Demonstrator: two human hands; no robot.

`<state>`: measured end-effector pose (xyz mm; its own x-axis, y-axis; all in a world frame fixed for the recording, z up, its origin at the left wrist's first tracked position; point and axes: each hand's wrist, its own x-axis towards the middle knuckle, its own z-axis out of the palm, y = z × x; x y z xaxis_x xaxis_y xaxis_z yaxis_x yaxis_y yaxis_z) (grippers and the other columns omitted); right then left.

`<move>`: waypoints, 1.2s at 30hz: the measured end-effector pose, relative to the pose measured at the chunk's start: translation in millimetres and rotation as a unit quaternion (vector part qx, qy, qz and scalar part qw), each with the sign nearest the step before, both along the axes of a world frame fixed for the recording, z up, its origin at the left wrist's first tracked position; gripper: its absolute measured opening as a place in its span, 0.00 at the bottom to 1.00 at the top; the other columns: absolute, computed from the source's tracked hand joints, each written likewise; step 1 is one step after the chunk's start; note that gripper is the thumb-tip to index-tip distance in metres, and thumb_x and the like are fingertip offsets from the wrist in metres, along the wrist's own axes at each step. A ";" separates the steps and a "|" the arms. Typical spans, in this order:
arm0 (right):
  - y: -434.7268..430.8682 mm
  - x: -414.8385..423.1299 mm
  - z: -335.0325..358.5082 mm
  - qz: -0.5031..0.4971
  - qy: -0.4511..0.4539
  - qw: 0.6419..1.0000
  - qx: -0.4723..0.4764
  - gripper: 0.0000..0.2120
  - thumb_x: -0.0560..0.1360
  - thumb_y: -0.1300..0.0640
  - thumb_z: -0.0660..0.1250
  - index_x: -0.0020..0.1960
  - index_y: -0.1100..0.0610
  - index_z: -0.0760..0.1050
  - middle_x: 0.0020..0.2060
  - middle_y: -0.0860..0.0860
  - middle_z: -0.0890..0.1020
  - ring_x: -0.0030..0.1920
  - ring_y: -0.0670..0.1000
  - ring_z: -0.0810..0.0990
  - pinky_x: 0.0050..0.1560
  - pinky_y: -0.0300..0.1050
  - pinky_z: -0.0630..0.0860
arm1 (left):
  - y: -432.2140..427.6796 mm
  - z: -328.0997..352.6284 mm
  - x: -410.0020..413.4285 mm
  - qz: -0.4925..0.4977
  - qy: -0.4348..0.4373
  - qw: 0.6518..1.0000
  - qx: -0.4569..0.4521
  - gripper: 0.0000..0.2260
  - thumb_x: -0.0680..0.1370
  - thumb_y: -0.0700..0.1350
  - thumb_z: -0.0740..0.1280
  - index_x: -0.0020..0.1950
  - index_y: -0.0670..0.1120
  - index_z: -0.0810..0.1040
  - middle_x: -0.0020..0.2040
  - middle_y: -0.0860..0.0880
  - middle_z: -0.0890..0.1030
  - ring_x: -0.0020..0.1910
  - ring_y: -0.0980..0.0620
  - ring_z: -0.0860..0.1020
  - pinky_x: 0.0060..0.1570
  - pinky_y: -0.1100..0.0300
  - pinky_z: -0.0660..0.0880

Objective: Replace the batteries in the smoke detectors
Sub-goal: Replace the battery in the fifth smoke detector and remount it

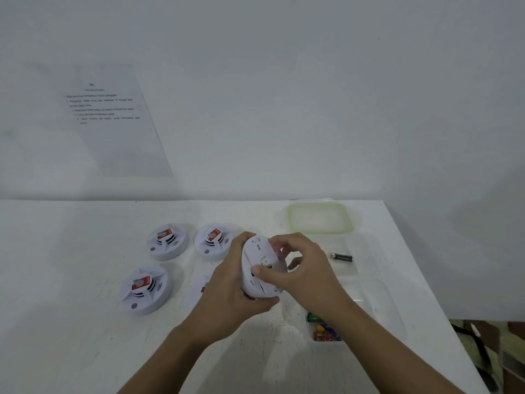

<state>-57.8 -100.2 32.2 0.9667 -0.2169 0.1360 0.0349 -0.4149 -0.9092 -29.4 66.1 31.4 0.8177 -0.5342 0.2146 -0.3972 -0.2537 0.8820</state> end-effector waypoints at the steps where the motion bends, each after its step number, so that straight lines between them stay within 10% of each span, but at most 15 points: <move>1: 1.4 1.3 -0.9 0.008 -0.002 1.000 0.014 0.23 0.64 0.48 0.83 0.56 0.50 0.80 0.51 0.43 0.80 0.51 0.44 0.79 0.45 0.37 0.78 | 1.9 0.3 1.0 -0.002 -0.007 1.000 0.010 0.35 0.68 0.43 0.81 0.66 0.58 0.65 0.57 0.60 0.76 0.60 0.52 0.77 0.53 0.62 0.80; 12: 18.7 3.8 0.8 0.059 -0.020 0.996 0.071 0.23 0.58 0.46 0.78 0.49 0.54 0.83 0.45 0.50 0.80 0.43 0.46 0.77 0.48 0.41 0.78 | 22.9 8.2 -0.7 -0.020 0.016 0.999 0.021 0.31 0.68 0.36 0.79 0.64 0.50 0.67 0.53 0.48 0.78 0.50 0.44 0.80 0.44 0.39 0.80; 21: 27.9 6.3 3.8 0.083 -0.049 0.995 0.031 0.26 0.58 0.42 0.76 0.50 0.57 0.83 0.47 0.51 0.79 0.45 0.50 0.78 0.47 0.41 0.77 | 33.4 8.5 -4.1 -0.001 0.011 1.000 0.015 0.35 0.68 0.39 0.79 0.64 0.63 0.65 0.58 0.49 0.78 0.55 0.43 0.79 0.49 0.38 0.80; 36: 7.2 -7.4 11.5 0.047 -0.045 0.998 0.010 0.21 0.65 0.41 0.79 0.55 0.48 0.84 0.48 0.40 0.82 0.49 0.46 0.80 0.43 0.39 0.77 | 30.9 15.9 0.2 -0.024 0.027 0.999 -0.014 0.39 0.68 0.39 0.81 0.72 0.53 0.63 0.62 0.54 0.74 0.64 0.46 0.76 0.54 0.45 0.82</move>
<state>-65.1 -93.0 43.7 0.9670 -0.1303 0.2189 0.1535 -0.3878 -0.9089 -29.2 97.0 47.4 0.8021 -0.5674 0.1859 -0.3601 -0.2113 0.9087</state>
